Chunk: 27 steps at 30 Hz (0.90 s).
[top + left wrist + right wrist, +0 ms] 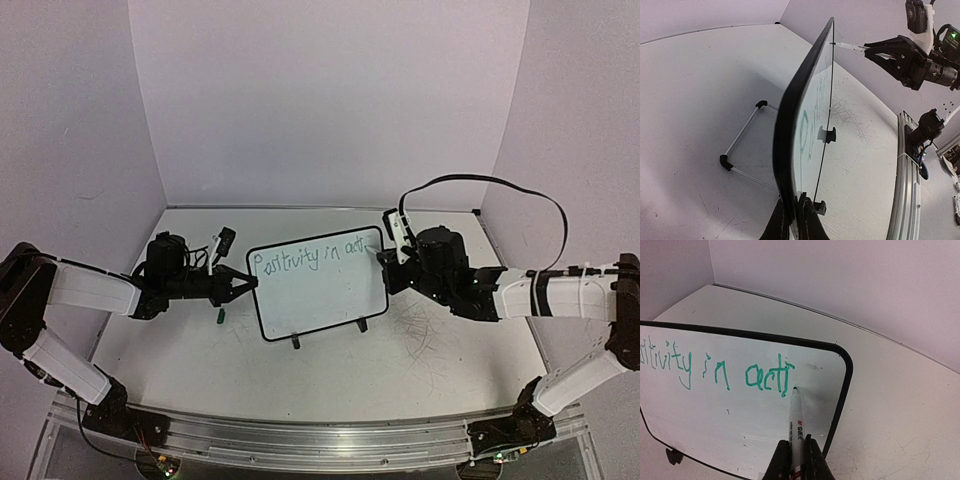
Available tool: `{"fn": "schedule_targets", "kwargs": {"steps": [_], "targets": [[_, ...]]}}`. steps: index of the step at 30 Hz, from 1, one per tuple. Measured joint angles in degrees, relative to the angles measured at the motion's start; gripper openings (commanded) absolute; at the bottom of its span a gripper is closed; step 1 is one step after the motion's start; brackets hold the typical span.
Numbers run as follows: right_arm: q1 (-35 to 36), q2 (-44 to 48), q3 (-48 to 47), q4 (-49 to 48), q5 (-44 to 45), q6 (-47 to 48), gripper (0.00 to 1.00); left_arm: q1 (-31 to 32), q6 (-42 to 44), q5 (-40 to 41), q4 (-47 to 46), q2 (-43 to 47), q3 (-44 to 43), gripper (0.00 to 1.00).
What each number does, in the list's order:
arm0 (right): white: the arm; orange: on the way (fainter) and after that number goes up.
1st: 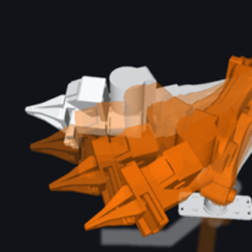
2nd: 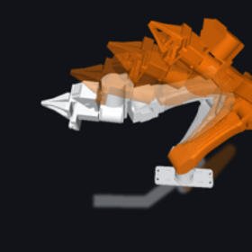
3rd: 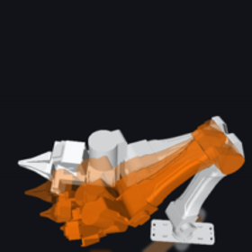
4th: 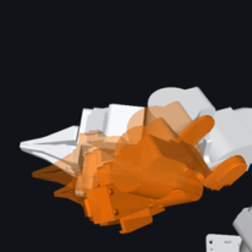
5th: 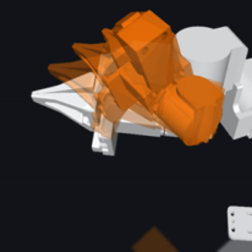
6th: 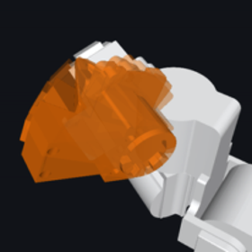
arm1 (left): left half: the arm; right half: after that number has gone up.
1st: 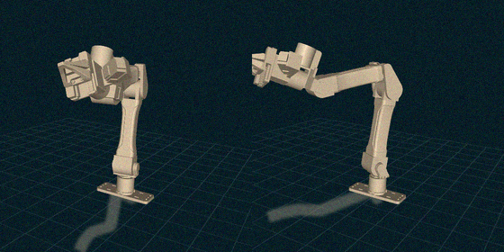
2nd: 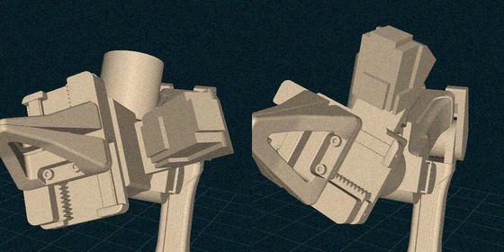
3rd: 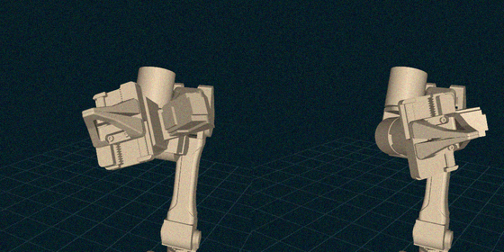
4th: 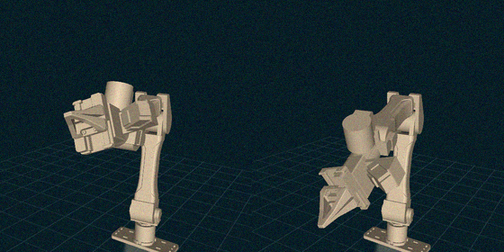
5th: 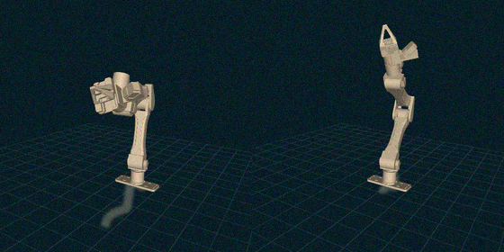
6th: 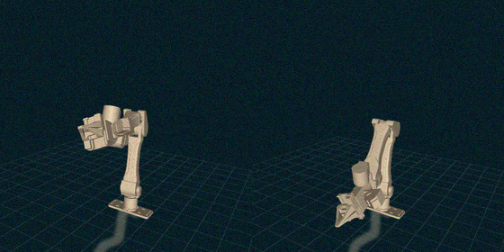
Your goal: Write a sentence on the whiteboard
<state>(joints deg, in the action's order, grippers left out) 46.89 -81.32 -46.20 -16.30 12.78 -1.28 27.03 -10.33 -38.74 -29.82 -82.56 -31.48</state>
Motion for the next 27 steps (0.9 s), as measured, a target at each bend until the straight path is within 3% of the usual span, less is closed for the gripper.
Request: {"fn": "schedule_targets", "kwargs": {"steps": [27], "targets": [[0.0,-1.1,-0.7,-0.6,0.9,0.1,0.00,0.0,-0.1,0.2,0.3,0.0,0.0,0.00]]}}
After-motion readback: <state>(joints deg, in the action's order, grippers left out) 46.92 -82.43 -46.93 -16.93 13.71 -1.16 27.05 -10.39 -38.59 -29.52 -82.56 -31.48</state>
